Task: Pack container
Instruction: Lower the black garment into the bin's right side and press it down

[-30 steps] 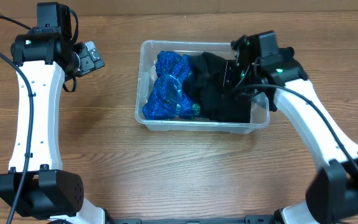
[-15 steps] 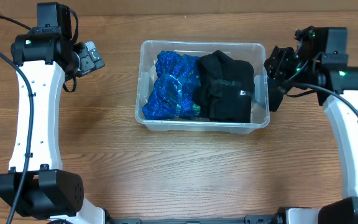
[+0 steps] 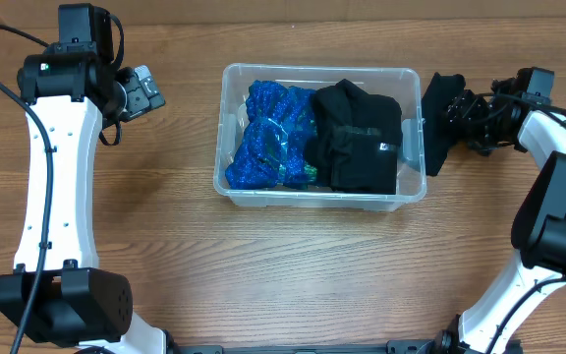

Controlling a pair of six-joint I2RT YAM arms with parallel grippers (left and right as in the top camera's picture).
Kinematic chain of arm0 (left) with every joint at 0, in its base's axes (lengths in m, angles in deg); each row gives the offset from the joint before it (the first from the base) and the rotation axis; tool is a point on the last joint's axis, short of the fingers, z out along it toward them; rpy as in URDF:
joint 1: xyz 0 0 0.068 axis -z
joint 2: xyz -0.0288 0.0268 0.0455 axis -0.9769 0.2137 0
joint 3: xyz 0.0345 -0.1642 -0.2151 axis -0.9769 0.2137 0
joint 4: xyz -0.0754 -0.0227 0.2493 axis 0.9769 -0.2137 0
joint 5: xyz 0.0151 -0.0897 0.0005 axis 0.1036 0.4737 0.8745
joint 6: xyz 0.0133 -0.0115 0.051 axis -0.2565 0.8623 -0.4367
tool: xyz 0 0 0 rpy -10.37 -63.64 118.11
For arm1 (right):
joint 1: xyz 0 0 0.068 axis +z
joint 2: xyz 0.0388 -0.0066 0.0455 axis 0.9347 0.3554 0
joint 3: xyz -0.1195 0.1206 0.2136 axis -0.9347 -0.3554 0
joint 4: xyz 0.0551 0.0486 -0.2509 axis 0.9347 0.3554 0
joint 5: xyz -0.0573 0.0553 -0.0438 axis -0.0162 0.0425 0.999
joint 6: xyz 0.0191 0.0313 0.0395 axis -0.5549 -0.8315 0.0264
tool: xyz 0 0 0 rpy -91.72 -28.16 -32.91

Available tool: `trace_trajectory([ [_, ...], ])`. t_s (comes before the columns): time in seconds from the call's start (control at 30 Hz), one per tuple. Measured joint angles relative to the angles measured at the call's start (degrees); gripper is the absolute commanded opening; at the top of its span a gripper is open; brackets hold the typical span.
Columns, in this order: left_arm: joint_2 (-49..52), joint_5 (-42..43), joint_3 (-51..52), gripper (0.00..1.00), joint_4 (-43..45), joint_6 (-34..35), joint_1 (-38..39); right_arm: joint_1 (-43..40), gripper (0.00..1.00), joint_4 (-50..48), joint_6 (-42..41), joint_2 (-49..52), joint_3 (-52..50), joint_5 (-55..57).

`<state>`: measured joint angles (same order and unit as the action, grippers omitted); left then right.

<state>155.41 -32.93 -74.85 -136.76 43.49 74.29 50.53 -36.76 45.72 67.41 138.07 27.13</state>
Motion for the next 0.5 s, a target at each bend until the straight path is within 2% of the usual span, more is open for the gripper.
trace_trajectory([
  [0.07,0.0,0.0,0.0,1.00,0.0,0.0,0.0,0.1,0.24,-1.2,-0.3,1.2,0.0,-2.8],
  [0.1,0.0,0.0,0.0,1.00,0.0,0.0,0.0,0.2,0.09,-1.5,-0.4,1.8,0.0,-3.5],
  [0.13,0.0,0.0,0.0,1.00,0.0,0.0,0.0,0.5,0.04,-1.4,-0.8,2.2,0.0,-4.2],
  [0.33,0.0,0.0,0.0,1.00,0.0,0.0,0.0,0.3,0.04,7.3,-1.2,-1.3,0.0,-6.9],
  [0.37,0.0,0.0,0.0,1.00,0.0,0.0,0.0,0.4,0.04,11.3,-0.7,-8.2,-0.2,-7.6],
  [0.5,0.0,0.0,0.0,1.00,0.0,0.0,0.0,2.0,0.04,15.3,0.2,-31.1,0.0,-8.9],
])
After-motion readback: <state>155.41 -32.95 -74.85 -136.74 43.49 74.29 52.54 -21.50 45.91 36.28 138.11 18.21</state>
